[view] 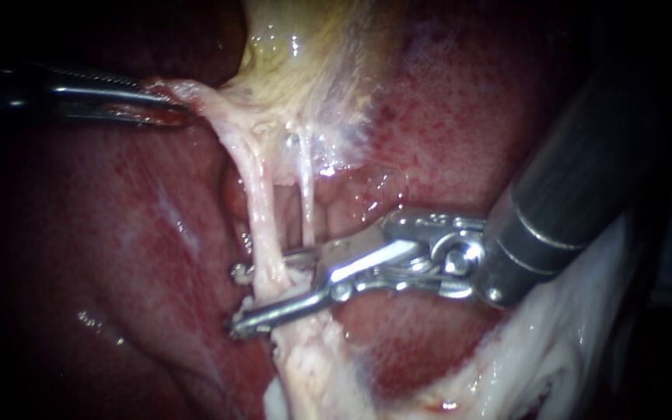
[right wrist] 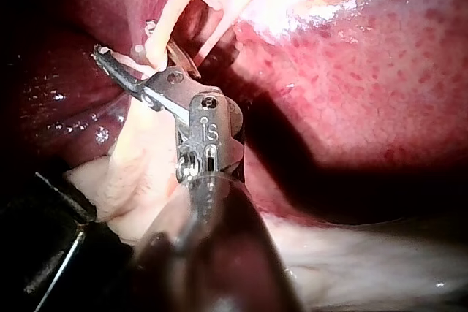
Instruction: Clipping second clip left tube
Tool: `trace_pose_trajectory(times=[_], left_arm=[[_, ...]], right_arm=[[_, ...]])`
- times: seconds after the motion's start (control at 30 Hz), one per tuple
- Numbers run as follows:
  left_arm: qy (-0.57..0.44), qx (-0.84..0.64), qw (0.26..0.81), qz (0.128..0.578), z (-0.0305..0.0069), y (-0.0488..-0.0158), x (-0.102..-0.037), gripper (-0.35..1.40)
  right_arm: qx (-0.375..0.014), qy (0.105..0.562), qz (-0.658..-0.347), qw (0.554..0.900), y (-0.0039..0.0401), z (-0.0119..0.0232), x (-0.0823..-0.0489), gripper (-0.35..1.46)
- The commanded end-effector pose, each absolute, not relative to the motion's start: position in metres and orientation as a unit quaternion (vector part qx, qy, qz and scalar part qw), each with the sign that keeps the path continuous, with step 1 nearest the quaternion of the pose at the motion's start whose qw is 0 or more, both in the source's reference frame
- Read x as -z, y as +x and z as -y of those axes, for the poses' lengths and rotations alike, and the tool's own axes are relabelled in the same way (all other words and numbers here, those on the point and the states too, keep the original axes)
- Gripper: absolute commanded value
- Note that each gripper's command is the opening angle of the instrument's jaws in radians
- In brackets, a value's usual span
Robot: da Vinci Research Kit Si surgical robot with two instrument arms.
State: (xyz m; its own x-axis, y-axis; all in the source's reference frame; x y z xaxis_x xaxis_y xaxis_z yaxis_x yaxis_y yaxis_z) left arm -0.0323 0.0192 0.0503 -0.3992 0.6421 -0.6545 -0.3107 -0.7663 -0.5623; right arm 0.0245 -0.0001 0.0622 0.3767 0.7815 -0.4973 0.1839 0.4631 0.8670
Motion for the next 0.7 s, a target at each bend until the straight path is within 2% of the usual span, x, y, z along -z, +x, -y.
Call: trace_pose_trajectory(times=[0.03,0.37,0.7], left_arm=[[-0.464,-0.817,0.292,0.178,-0.0192,-0.0322,-0.0503,-0.35],[-0.464,-0.817,0.291,0.179,-0.0192,-0.0321,-0.0503,-0.35],[-0.464,-0.817,0.291,0.179,-0.0192,-0.0321,-0.0503,-0.35]], right_arm=[[-0.215,0.476,-0.515,0.679,0.0245,0.0001,-0.0618,0.46],[-0.207,0.496,-0.529,0.657,0.0247,0.0002,-0.0586,0.45],[-0.193,0.508,-0.527,0.654,0.0247,0.0006,-0.0581,0.31]])
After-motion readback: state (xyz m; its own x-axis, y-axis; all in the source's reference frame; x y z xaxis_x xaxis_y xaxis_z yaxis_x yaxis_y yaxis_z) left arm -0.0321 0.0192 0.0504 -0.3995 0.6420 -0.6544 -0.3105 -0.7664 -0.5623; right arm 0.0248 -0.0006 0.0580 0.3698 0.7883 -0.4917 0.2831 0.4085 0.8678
